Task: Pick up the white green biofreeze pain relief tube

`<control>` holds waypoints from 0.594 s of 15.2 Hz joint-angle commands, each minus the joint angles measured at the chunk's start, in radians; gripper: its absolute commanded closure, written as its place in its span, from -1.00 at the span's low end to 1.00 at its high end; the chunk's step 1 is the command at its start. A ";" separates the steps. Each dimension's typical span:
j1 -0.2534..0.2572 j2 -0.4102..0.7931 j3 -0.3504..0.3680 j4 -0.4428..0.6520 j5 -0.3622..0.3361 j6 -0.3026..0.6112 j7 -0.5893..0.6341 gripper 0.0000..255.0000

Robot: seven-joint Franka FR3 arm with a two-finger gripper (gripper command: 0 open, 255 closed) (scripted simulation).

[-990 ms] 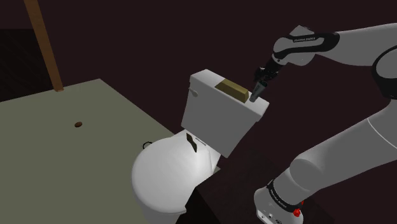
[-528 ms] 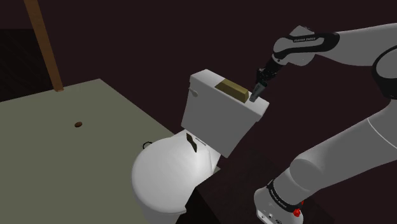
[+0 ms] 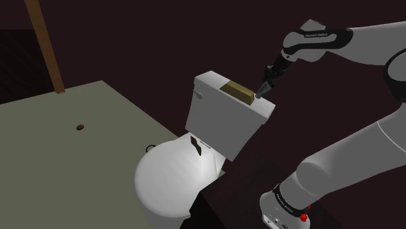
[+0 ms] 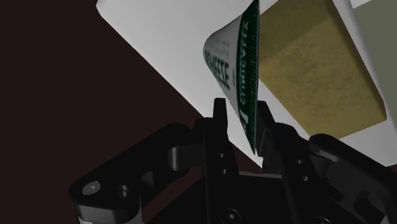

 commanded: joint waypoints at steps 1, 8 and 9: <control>0.000 -0.006 0.002 0.021 -0.003 -0.027 0.002 1.00; 0.001 -0.017 0.007 0.105 -0.007 -0.120 0.010 1.00; 0.001 -0.017 0.008 0.118 -0.007 -0.134 0.011 1.00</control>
